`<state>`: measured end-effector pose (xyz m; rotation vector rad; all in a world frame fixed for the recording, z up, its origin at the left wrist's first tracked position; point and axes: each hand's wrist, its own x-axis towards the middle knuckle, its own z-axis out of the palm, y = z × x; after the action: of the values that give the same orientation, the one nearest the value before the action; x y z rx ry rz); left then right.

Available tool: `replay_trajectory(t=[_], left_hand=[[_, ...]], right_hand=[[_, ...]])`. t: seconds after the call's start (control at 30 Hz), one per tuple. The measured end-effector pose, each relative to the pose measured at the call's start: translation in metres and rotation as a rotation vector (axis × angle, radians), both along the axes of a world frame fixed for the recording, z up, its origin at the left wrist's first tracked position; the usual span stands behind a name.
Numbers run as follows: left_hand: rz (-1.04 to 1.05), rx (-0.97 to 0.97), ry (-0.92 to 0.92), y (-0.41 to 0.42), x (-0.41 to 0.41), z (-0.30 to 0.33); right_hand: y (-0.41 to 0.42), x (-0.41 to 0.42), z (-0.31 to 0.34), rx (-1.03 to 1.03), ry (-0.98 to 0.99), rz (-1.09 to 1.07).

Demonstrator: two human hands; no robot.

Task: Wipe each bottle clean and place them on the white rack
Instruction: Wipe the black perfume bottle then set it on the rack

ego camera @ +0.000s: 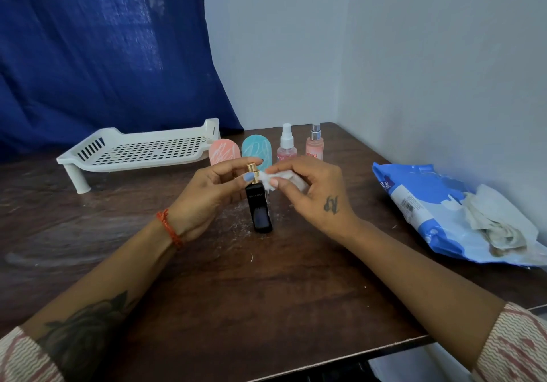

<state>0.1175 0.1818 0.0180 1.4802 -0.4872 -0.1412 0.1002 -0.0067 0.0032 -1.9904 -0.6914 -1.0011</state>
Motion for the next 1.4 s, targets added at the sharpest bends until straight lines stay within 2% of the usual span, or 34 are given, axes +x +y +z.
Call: replay_trajectory(t=[0.17, 0.33, 0.43, 0.6, 0.7, 1.0, 1.13, 1.23, 1.4], left_hand=[[-0.008, -0.027, -0.001, -0.0019, -0.0010, -0.0002], [-0.011, -0.017, -0.009, -0.0020, -0.0015, 0.0013], [0.000, -0.013, -0.007, -0.0018, -0.0011, 0.0010], [0.011, 0.009, -0.027, -0.0032, -0.0034, 0.0009], [0.021, 0.030, -0.036, -0.0049, -0.0045, 0.0008], [0.043, 0.007, -0.023, -0.0038, -0.0021, -0.0003], [0.052, -0.019, -0.016, -0.0042, -0.0023, -0.0011], [0.066, -0.015, -0.018, -0.0042, -0.0018, -0.0009], [0.066, -0.018, -0.006, -0.0036, -0.0016, -0.0009]], right_hand=[[0.0024, 0.0018, -0.0017, -0.084, -0.030, 0.057], [-0.0008, 0.0041, -0.0048, -0.103, 0.031, -0.042], [-0.0004, 0.0014, -0.0028, -0.046, 0.000, -0.080], [0.0036, -0.0020, -0.0018, -0.108, -0.050, 0.056], [0.0030, -0.0005, -0.0027, -0.105, -0.048, 0.059], [-0.0007, 0.0030, -0.0049, -0.075, -0.013, -0.091], [0.0042, -0.0026, -0.0027, -0.123, -0.084, 0.007], [0.0037, -0.0023, -0.0044, -0.157, -0.056, 0.092], [0.0003, 0.0013, -0.0066, -0.143, -0.018, 0.022]])
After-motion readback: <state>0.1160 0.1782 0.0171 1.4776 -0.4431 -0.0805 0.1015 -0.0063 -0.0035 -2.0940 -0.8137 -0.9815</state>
